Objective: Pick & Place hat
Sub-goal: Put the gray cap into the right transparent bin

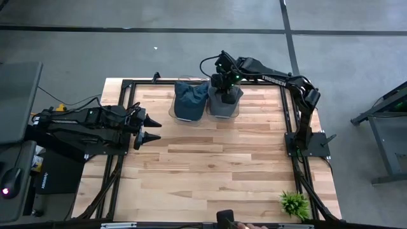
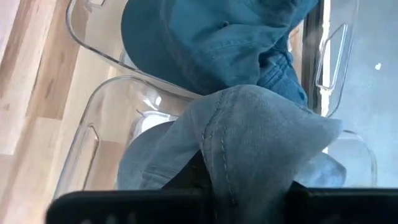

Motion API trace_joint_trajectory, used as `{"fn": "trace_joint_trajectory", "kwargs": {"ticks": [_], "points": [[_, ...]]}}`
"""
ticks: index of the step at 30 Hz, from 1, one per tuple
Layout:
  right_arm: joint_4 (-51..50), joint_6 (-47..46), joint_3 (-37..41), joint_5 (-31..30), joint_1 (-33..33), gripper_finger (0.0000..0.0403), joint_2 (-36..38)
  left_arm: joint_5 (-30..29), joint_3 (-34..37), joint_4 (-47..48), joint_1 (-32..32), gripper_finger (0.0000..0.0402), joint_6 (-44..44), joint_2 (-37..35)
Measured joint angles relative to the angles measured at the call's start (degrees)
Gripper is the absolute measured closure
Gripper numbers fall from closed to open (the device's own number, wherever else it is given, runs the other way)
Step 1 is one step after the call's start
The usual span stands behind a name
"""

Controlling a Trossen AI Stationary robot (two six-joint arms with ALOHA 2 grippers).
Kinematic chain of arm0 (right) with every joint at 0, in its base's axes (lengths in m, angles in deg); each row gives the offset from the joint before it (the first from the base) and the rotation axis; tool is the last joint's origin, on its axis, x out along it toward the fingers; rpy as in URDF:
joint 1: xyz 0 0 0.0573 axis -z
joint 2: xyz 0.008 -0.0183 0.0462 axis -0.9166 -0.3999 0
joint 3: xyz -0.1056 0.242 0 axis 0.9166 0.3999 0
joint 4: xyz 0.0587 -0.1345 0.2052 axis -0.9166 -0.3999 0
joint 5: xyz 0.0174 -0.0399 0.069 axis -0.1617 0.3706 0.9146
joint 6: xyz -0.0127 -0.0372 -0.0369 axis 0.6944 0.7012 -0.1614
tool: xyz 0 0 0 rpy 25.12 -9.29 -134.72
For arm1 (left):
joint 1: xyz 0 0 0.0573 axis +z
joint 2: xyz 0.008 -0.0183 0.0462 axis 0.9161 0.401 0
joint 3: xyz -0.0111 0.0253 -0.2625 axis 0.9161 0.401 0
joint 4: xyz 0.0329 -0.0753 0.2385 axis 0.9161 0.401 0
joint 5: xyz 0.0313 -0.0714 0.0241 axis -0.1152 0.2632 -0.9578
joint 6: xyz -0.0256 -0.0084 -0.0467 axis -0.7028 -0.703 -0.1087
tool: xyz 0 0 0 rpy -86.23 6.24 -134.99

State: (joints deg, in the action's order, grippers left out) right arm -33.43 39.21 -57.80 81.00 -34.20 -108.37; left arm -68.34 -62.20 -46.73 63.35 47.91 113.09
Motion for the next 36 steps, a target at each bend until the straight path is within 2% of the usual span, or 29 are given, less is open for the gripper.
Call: {"fn": "trace_joint_trajectory", "kwargs": {"ticks": [3,9,15,20,32,36], "points": [[0.4,0.9,0.0,-0.8,0.0,0.0363,0.0,0.0,0.0,0.0,0.0,0.0115,0.0,0.0],[0.6,2.7,0.0,-2.3,0.0,0.0283,0.0,0.0,0.0,0.0,0.0,0.0115,0.0,0.0],[3.7,6.2,0.0,-12.9,-1.0,0.0226,0.0,0.1,0.0,0.0,0.0,0.0115,0.0,0.0],[6.2,7.9,0.0,-17.4,-1.7,0.022,0.0,0.1,0.0,0.0,0.0,0.0115,0.0,0.0],[6.7,7.4,0.0,-19.7,-2.0,0.0219,0.1,0.1,0.0,0.5,0.0,0.0115,-0.2,0.0],[7.0,7.6,0.0,-18.4,-2.0,0.0219,1.5,0.2,0.0,1.3,0.0,0.0115,-0.4,0.0]]}}
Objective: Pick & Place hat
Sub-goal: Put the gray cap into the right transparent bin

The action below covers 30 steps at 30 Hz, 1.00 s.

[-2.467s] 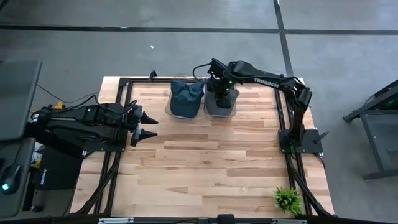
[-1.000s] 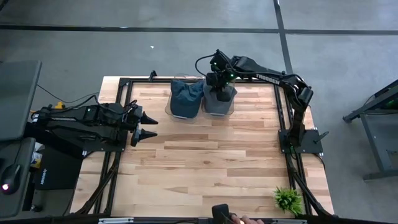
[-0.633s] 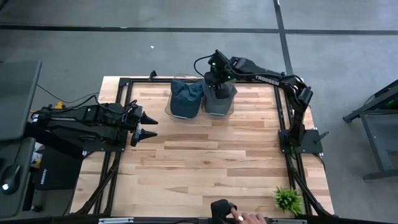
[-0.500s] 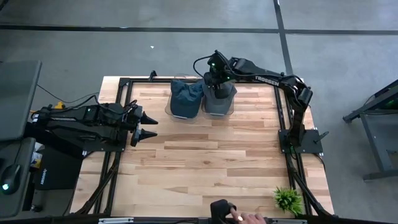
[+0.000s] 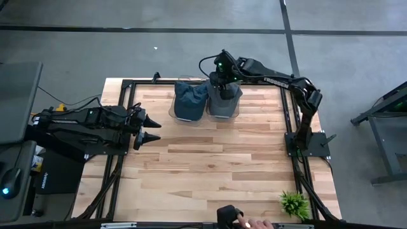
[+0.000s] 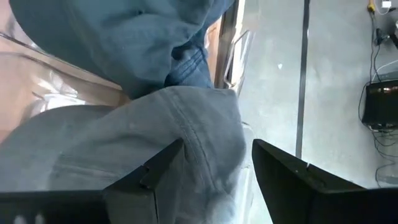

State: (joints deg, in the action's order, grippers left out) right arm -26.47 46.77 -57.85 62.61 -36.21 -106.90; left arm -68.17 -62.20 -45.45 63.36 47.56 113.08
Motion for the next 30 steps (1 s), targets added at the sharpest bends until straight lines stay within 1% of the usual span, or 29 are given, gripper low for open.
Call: {"fn": "trace_joint_trajectory", "kwargs": {"ticks": [6,8,10,14,18,22,24,27,28,29,30], "points": [[-1.3,-2.5,0.0,2.0,-0.3,0.0219,2.8,0.0,0.0,0.4,0.0,0.0115,-0.3,0.0],[-1.2,-4.9,0.0,2.4,-0.6,0.0219,3.9,0.0,0.0,0.4,0.0,0.0115,-0.3,0.0],[-1.7,-8.7,0.0,2.3,-0.7,0.0219,5.2,0.0,0.0,0.4,0.0,0.0115,-0.3,0.0],[-3.7,-20.5,-0.1,-0.9,-1.1,0.0221,7.8,0.0,0.0,0.4,0.0,0.0115,-0.2,0.0],[-8.7,-29.3,-0.1,-1.1,-1.1,0.0236,8.7,0.0,0.0,0.4,0.0,0.0115,0.2,0.0],[-14.7,-36.7,-0.1,-1.8,-1.1,0.0274,8.7,-0.1,0.0,0.4,0.0,0.0115,0.5,0.0],[-16.5,-40.3,0.0,-1.7,-1.1,0.0306,8.7,-0.1,0.0,0.4,0.0,0.0115,0.8,0.0],[-18.7,-44.5,0.0,-1.6,-1.0,0.0373,9.0,-0.1,0.0,0.4,0.0,0.0115,1.1,0.0],[-19.5,-45.7,0.0,-1.4,-1.0,0.0387,9.2,-0.1,0.0,0.4,0.0,0.0115,1.3,0.0],[-20.5,-47.3,0.0,-1.0,-0.9,0.0393,9.4,-0.1,0.0,0.4,0.0,0.0115,1.4,0.0],[-21.9,-49.2,0.0,-0.9,-0.7,0.039,9.4,-0.1,0.0,0.5,0.0,0.0115,1.4,0.0]]}}
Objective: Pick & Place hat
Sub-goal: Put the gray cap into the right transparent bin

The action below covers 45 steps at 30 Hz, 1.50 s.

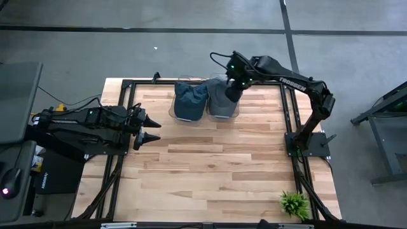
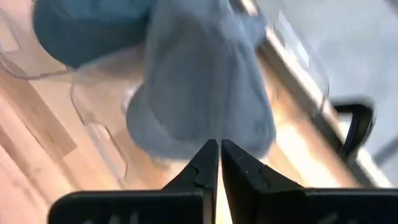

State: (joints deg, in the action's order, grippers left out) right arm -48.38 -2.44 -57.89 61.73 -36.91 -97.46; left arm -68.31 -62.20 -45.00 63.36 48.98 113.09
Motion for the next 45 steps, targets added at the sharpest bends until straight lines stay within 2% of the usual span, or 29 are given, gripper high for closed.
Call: {"fn": "trace_joint_trajectory", "kwargs": {"ticks": [4,8,10,13,17,22,30,34,38,45], "points": [[-5.0,-7.0,0.1,-0.8,1.0,0.0397,-0.4,-0.1,0.0,0.0,0.0,0.0115,0.5,0.0],[-4.9,-9.9,0.1,-3.5,2.0,0.04,-0.4,-0.5,0.0,0.0,0.0,0.0115,0.9,0.0],[-4.4,-10.7,0.8,-2.9,3.1,0.0401,-0.4,-0.5,0.0,0.0,0.0,0.0115,0.9,0.0],[-2.8,-12.2,6.1,0.1,4.9,0.0402,-0.4,-0.5,0.0,0.0,0.0,0.0115,0.9,0.0],[4.5,-13.4,16.1,2.0,6.6,0.0402,-0.4,-0.5,0.0,0.0,0.0,0.0115,0.9,0.0],[15.4,-15.6,22.0,4.8,8.0,0.0402,1.5,-0.5,0.0,0.0,0.0,0.0115,0.9,0.0],[25.0,-16.6,22.6,3.9,8.9,0.0403,-0.5,-0.4,0.0,0.0,0.0,0.0115,0.9,0.0],[26.6,-16.6,22.6,2.6,8.9,0.0403,-3.3,-0.5,0.0,0.1,0.0,0.0115,0.9,0.0],[27.1,-16.5,22.6,5.7,10.1,0.0403,-6.0,-0.5,0.0,0.2,0.0,0.0115,0.9,0.0],[27.1,-16.7,22.6,4.5,11.6,0.0403,-6.8,-0.5,0.0,0.2,0.0,0.0115,0.9,0.0]]}}
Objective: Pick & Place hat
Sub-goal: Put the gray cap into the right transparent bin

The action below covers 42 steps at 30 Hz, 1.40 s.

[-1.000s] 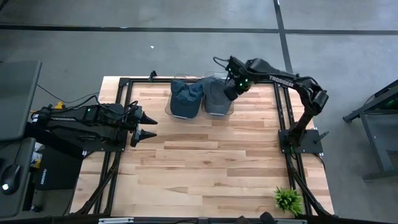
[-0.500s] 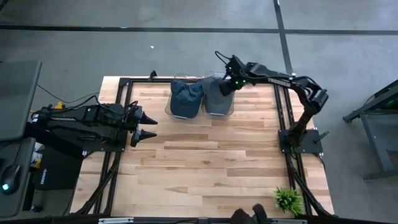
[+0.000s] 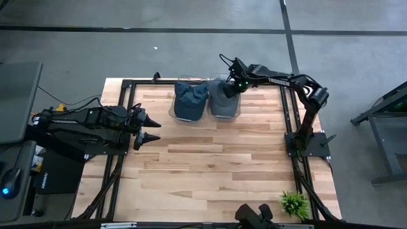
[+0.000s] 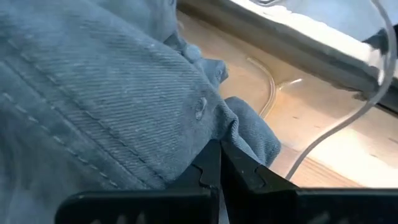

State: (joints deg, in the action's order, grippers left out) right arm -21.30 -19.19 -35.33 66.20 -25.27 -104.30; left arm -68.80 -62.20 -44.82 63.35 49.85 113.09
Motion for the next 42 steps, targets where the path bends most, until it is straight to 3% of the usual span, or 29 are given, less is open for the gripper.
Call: {"fn": "trace_joint_trajectory", "kwargs": {"ticks": [6,22,27,33,42], "points": [[-0.2,1.3,0.0,-0.3,0.4,0.0403,0.8,0.0,0.0,1.0,0.0,0.0115,0.0,0.0],[-0.1,-1.1,0.0,0.8,0.8,0.0403,10.9,0.0,0.0,1.1,0.0,0.0115,-0.1,0.0],[10.2,-3.2,-0.1,5.4,-1.9,0.0403,12.3,0.0,0.0,1.1,0.0,0.0115,0.5,0.0],[22.5,-4.7,-0.1,5.3,-7.9,0.0403,10.3,-0.2,0.0,1.0,0.0,0.0115,2.4,0.0],[26.0,9.2,-0.1,3.6,-11.1,0.0403,7.1,0.2,0.0,1.0,0.0,0.0115,2.6,0.0]]}}
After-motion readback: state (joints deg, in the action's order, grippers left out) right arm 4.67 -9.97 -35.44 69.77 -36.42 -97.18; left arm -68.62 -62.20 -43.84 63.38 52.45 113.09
